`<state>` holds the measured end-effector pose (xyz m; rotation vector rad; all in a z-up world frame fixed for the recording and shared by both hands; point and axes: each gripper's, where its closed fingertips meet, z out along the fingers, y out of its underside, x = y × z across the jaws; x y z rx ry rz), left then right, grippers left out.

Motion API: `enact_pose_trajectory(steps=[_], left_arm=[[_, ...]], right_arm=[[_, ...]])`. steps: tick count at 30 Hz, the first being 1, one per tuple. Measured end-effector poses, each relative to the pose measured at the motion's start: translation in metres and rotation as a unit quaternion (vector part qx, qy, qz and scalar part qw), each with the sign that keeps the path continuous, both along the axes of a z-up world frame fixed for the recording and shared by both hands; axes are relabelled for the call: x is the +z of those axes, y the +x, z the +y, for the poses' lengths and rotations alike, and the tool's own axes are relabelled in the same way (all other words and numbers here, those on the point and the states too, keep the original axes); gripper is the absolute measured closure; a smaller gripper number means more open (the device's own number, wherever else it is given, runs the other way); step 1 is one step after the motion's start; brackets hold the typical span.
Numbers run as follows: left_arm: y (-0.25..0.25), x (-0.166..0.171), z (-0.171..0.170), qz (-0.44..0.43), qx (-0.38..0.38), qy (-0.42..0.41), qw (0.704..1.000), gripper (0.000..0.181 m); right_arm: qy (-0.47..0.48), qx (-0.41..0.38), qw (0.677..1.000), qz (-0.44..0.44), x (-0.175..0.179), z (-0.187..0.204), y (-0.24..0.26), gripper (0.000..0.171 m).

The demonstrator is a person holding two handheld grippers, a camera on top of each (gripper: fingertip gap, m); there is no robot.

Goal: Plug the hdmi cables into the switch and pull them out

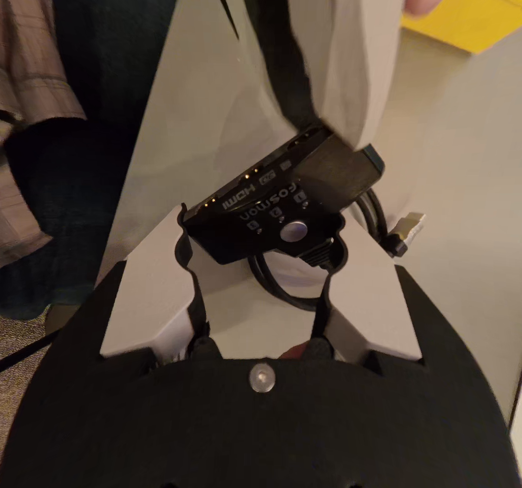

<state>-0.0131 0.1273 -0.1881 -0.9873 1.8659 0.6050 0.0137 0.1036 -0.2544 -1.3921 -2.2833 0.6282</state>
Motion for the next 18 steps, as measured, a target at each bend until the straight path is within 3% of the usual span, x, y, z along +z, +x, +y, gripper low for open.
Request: enact_pose_trajectory(steps=[7,12,18], left_arm=[[-0.018,0.026,0.015,-0.065,0.04,0.041,0.996,0.176],[-0.026,0.084,0.021,-0.202,0.074,0.101,0.971,0.181],[-0.044,0.128,0.018,-0.293,0.1,0.107,0.945,0.154]], right_arm=[[0.02,-0.04,0.999,-0.016,-0.013,0.017,0.007,0.073],[0.069,-0.062,0.995,-0.044,-0.029,0.033,0.01,0.072],[0.087,-0.093,0.989,-0.073,-0.048,0.046,0.016,0.073]])
